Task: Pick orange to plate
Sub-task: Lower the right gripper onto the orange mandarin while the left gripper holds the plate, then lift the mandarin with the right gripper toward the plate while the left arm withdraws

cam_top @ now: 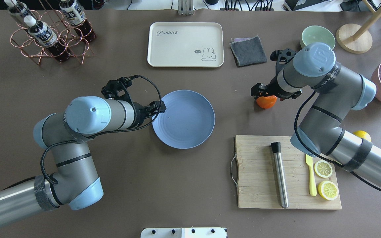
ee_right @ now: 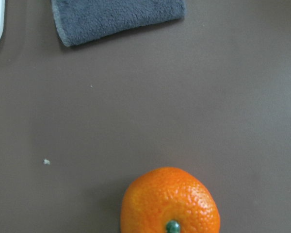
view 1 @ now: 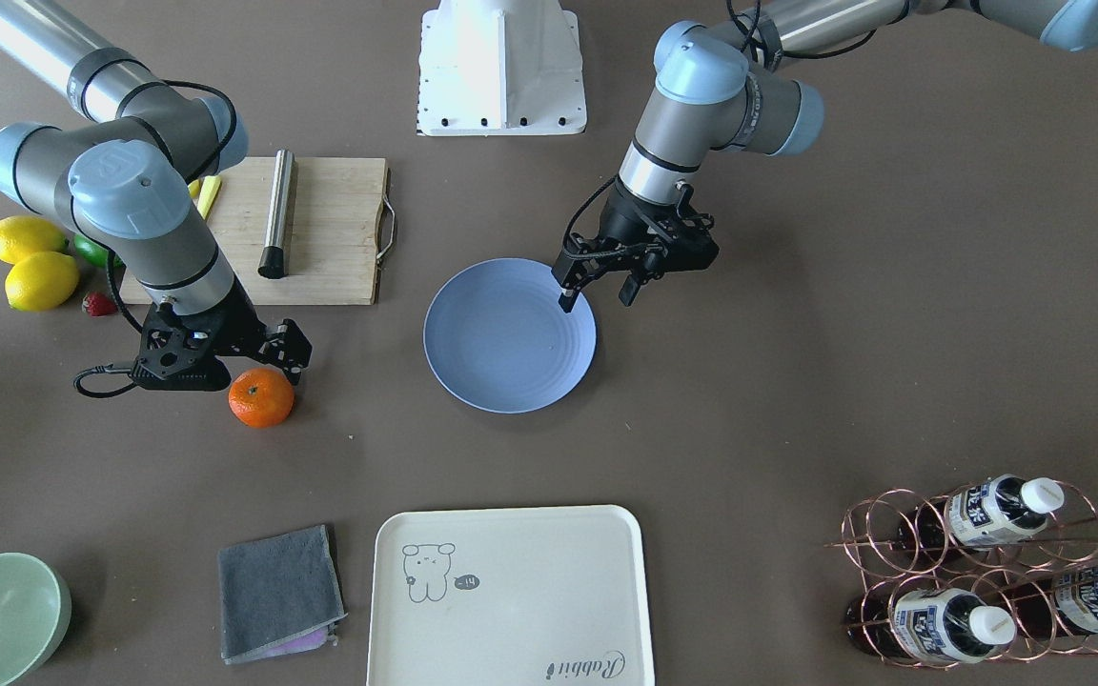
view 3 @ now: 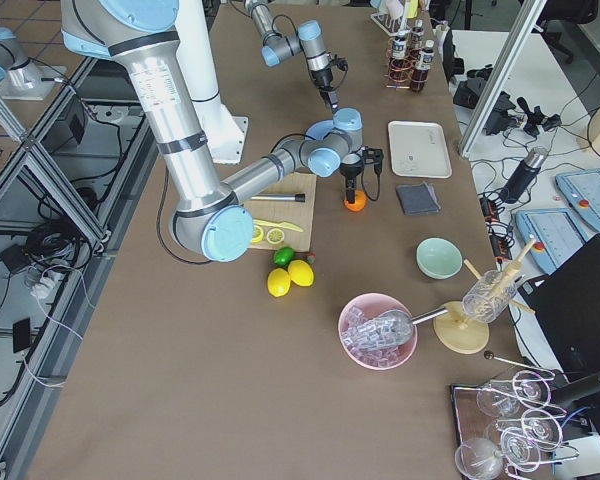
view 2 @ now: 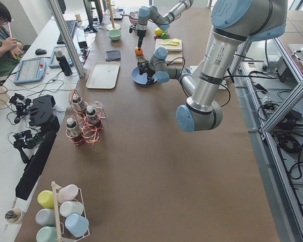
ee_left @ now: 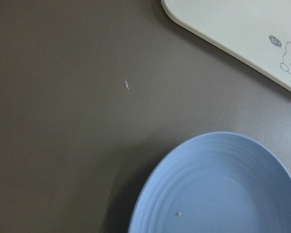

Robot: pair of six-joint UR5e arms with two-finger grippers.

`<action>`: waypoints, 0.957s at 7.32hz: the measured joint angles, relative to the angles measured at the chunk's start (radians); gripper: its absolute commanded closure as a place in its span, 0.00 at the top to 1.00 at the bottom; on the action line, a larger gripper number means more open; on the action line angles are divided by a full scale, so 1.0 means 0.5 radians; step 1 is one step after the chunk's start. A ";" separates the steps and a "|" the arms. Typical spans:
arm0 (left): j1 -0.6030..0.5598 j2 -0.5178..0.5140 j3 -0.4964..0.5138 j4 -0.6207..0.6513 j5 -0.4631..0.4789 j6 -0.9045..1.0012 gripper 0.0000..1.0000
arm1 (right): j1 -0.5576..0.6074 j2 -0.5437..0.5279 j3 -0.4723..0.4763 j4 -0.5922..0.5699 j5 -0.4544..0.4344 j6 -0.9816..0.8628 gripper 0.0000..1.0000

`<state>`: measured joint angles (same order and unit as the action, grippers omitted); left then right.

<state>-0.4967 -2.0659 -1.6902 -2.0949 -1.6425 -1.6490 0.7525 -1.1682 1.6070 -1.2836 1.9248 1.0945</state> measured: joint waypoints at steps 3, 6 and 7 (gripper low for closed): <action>-0.004 0.002 0.005 -0.001 0.002 0.005 0.98 | -0.037 0.004 -0.072 0.016 -0.051 -0.003 0.38; -0.032 0.021 -0.002 0.000 -0.004 0.010 0.98 | -0.039 0.033 -0.085 0.014 -0.068 -0.001 0.00; -0.054 0.024 -0.003 0.001 -0.017 0.024 0.98 | -0.025 0.058 -0.055 0.002 -0.062 -0.003 0.00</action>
<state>-0.5238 -2.0538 -1.6919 -2.0942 -1.6512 -1.6369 0.7398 -1.1390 1.5796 -1.2825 1.8939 1.0932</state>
